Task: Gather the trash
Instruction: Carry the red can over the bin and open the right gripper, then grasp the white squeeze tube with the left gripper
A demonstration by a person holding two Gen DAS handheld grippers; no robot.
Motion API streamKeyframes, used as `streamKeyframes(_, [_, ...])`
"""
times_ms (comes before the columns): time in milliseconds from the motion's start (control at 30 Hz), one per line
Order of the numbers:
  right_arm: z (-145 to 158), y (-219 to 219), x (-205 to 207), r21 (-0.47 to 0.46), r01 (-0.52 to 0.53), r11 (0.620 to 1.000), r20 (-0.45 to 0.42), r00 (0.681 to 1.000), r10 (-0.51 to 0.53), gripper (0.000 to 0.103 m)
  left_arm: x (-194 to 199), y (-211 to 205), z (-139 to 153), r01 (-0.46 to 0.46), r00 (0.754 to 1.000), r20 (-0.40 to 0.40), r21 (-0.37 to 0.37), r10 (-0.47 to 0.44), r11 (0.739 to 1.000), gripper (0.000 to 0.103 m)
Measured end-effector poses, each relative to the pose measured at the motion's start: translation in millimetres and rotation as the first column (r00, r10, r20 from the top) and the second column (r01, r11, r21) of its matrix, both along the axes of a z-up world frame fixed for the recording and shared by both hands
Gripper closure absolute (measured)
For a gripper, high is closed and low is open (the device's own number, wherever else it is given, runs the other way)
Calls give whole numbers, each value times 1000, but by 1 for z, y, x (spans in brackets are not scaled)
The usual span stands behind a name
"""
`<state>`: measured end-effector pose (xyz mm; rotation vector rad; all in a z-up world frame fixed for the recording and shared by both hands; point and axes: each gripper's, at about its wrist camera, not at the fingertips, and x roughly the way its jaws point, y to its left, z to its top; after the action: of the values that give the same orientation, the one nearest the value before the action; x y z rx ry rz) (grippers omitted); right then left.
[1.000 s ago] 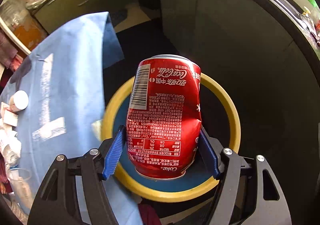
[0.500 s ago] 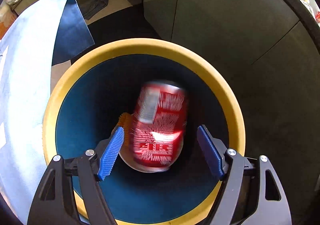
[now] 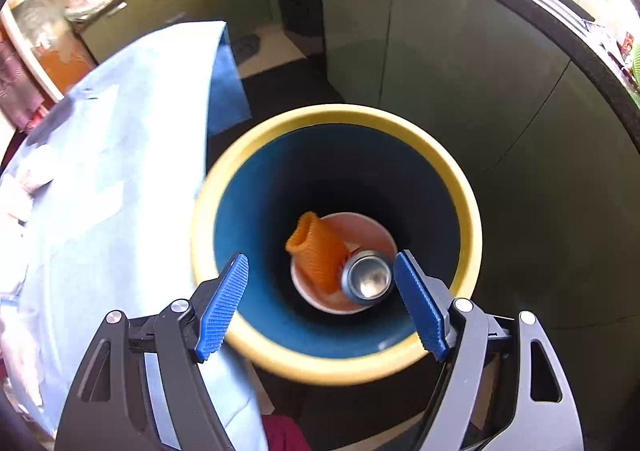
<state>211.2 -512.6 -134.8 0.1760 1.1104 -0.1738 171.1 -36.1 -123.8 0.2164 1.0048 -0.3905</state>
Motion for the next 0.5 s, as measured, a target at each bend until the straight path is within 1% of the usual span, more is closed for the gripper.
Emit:
streamKeyframes(33, [3, 6, -6, -1, -6, 1000, 10, 1000, 6, 28, 1, -1, -2, 1, 1000, -5, 2, -1, 1000, 51])
streamKeyframes(100, [7, 12, -11, -2, -13, 1000, 22, 1000, 13, 28, 4, -1, -5, 0, 1000, -16, 9, 0, 1000, 64])
streamKeyframes(167, [10, 17, -15, -2, -21, 1000, 29, 999, 21, 28, 5, -1, -7, 2, 1000, -21, 14, -1, 1000, 70])
streamKeyframes(233, [12, 21, -16, 4, -28, 1000, 35, 999, 28, 28, 6, -1, -8, 3, 1000, -26, 22, -3, 1000, 78])
streamKeyframes(267, [13, 22, -16, 6, -31, 999, 39, 999, 31, 28, 6, -1, -9, 1, 1000, -30, 24, -1, 1000, 84])
streamKeyframes(367, [21, 31, -31, 10, -39, 999, 54, 998, 38, 28, 5, 0, -11, 6, 999, -31, 32, -5, 999, 86])
streamKeyframes(500, [23, 34, -33, 22, -44, 999, 65, 997, 43, 28, 3, 0, -8, 2, 1000, -25, 33, -2, 999, 90])
